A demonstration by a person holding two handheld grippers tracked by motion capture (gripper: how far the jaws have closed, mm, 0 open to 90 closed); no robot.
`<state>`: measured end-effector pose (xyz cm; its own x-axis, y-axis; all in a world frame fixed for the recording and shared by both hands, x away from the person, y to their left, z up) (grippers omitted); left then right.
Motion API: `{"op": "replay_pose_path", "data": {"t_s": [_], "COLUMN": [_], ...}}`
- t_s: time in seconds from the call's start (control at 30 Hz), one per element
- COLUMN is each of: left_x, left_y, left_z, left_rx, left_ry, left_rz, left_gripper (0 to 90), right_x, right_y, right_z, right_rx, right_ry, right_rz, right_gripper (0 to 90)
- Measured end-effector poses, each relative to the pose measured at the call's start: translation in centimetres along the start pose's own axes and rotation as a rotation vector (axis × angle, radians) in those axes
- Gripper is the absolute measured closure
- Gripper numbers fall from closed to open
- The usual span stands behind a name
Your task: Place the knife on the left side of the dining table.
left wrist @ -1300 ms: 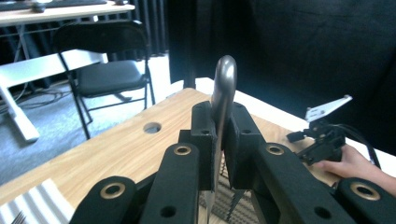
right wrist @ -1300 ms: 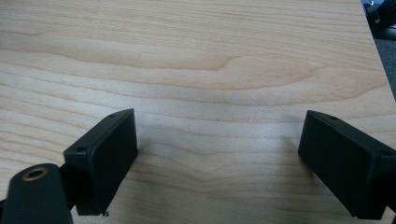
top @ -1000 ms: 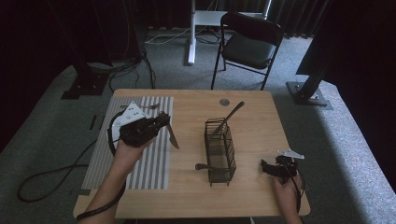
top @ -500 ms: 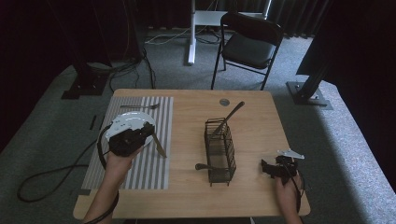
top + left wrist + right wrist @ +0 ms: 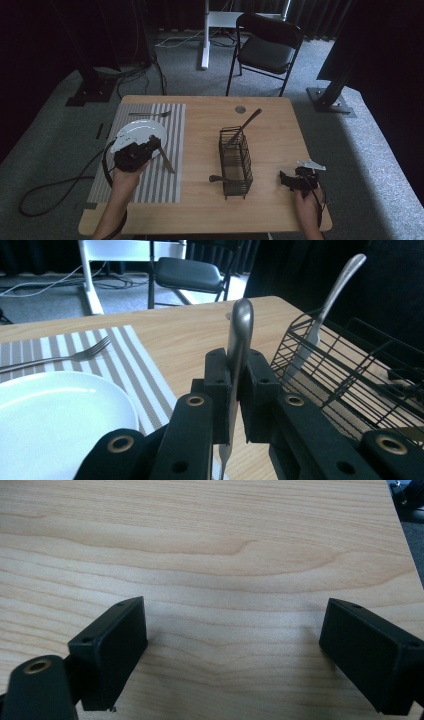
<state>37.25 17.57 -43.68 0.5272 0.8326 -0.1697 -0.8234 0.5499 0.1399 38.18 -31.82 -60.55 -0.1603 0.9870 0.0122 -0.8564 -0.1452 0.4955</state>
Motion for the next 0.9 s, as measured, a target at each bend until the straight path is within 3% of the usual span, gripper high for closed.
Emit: {"op": "replay_pose_path", "data": {"t_s": [0.07,0.1,0.2,0.67,0.9], "left_x": [0.1,0.3,0.8,3.4,5.6], "left_y": [0.0,0.1,0.3,2.3,3.3], "left_z": [0.0,-0.1,-0.2,-0.3,-1.1], "left_rx": [-0.002,-0.007,-0.01,-0.052,-0.063], "left_ry": [0.002,-0.005,-0.014,-0.004,0.053], "left_rz": [0.011,0.055,0.113,0.205,0.266], "left_gripper": [83.4,83.4,80.2,74.8,73.4], "right_x": [0.0,0.0,0.0,0.0,0.0], "right_y": [0.0,0.0,0.0,0.0,0.0], "right_z": [0.0,0.0,0.0,0.0,0.0], "right_rx": [0.0,0.0,0.0,0.001,0.001], "right_ry": [0.0,0.0,0.0,0.001,0.001], "right_rz": [0.0,0.0,0.0,0.0,0.0], "right_gripper": [11.2,11.2,11.2,11.2,11.2]}}
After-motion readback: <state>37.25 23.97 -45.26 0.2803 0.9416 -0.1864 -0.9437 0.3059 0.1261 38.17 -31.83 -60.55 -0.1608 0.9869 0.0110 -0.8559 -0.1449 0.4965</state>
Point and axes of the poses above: each handheld gripper's, and its own axes: y roughly backward along the jaws, z roughly out of its top, x roughly to its left, the point moved 8 cm from there along -y, roughly forward along the jaws, and after that the axes turned 14 degrees about -x, right-handed, at the moved point
